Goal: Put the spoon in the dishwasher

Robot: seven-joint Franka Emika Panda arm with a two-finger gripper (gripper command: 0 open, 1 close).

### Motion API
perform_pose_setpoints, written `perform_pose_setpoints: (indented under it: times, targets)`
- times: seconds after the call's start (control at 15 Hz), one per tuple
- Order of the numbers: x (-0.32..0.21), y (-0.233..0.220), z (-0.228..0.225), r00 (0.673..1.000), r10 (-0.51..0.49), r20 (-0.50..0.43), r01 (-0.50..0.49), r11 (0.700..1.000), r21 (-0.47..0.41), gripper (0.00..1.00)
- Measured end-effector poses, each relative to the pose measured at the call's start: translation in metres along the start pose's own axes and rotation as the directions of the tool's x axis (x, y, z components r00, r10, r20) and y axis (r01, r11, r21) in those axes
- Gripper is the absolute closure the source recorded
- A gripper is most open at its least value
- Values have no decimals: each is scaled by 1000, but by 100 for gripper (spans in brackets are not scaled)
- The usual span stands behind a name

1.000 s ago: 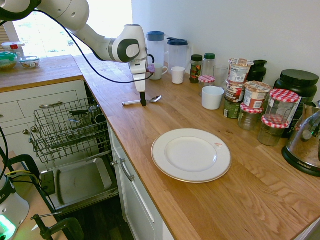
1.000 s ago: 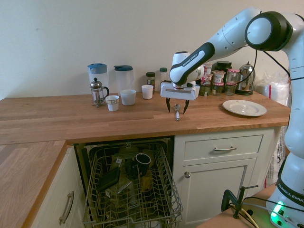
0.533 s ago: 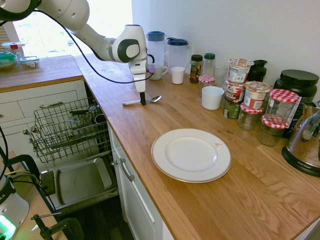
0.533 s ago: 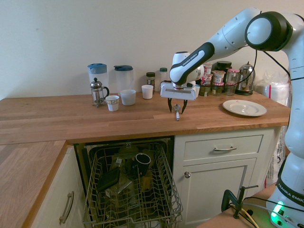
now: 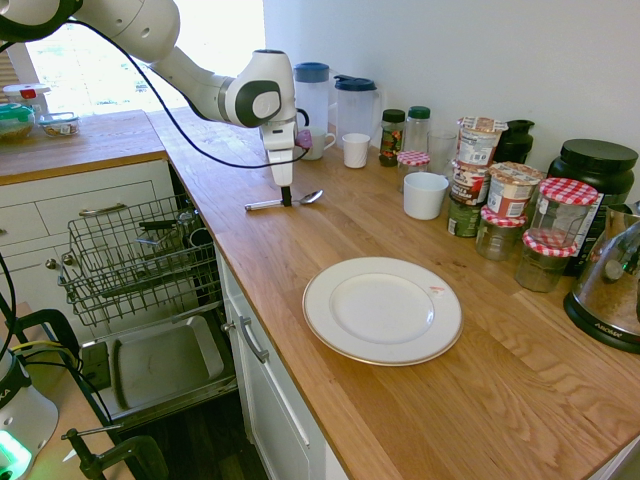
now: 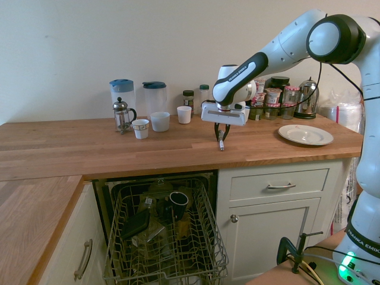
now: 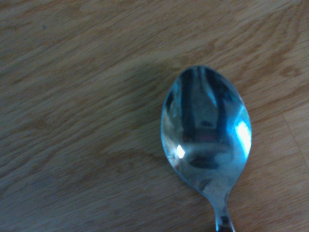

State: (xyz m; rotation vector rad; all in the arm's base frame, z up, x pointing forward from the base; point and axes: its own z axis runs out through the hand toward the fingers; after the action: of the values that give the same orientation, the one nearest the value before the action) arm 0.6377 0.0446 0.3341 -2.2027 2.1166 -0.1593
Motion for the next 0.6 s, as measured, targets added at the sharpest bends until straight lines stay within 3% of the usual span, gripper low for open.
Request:
perform_pose_setpoints:
  times: [0.6]
  targets:
    - [-17,7,-23,998,-65,9,65,997,42,100]
